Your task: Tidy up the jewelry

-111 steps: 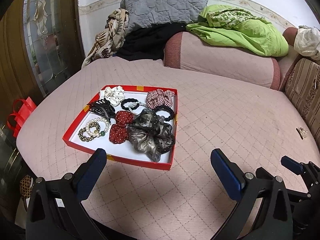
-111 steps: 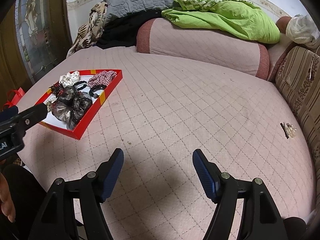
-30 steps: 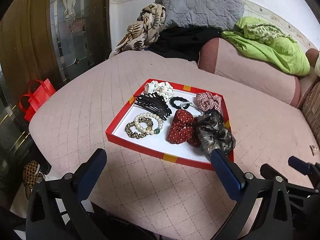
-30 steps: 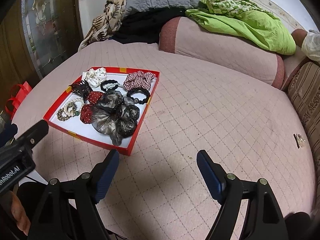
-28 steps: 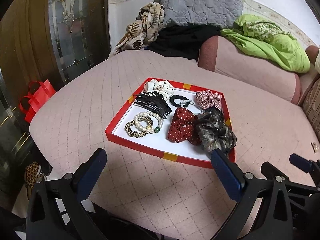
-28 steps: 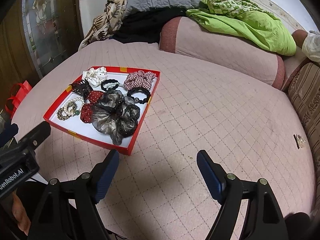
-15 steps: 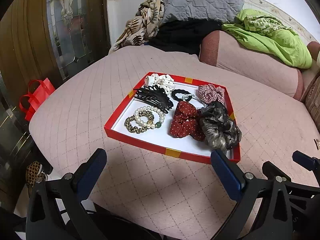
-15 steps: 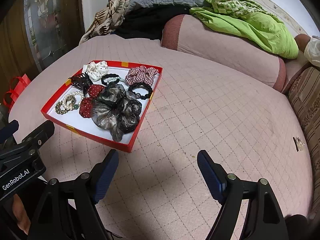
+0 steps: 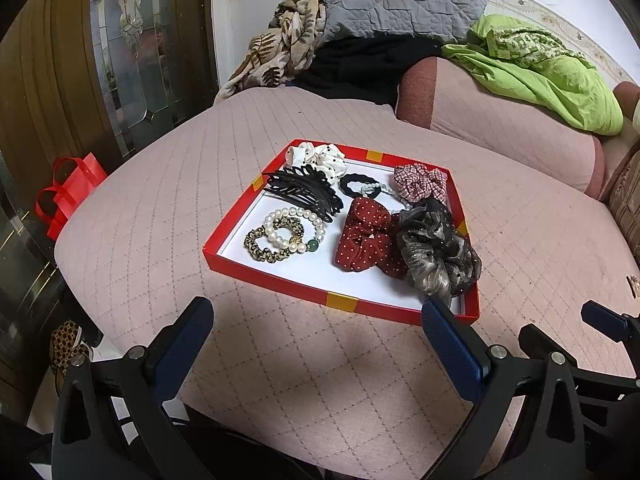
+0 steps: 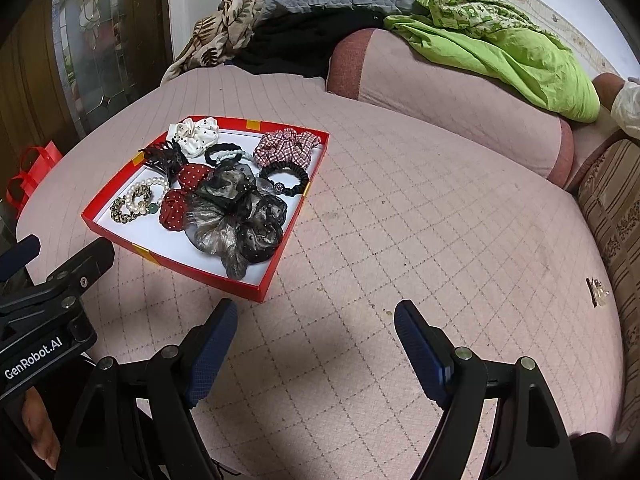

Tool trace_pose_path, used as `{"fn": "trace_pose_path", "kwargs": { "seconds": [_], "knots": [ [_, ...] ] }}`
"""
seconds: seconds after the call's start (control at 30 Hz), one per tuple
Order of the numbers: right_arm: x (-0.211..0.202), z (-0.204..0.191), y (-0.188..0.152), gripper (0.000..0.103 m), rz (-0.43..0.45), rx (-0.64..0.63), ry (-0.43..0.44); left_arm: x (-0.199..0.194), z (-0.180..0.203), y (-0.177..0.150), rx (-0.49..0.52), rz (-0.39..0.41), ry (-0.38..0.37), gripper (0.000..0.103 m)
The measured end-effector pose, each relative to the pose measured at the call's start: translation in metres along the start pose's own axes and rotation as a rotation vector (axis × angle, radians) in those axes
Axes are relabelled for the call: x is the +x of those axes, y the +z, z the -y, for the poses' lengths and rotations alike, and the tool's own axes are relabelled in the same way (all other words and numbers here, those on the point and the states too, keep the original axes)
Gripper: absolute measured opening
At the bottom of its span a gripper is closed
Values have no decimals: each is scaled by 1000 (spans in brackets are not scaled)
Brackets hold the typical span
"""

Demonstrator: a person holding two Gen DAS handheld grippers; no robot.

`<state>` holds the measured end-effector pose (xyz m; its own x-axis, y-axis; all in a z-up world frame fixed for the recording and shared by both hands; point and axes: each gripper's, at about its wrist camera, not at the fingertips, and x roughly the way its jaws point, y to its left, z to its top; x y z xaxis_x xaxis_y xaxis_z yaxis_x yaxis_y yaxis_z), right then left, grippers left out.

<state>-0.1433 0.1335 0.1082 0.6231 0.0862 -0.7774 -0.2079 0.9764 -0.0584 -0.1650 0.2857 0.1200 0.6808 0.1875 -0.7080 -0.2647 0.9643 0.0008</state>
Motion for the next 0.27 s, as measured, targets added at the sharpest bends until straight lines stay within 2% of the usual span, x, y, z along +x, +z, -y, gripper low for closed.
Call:
{"fn": "trace_pose_path", "kwargs": {
  "seconds": [0.27],
  "knots": [
    [1,3,-1,85,-6,10,14,-3,6,2,12,-2,14,103]
  ]
}}
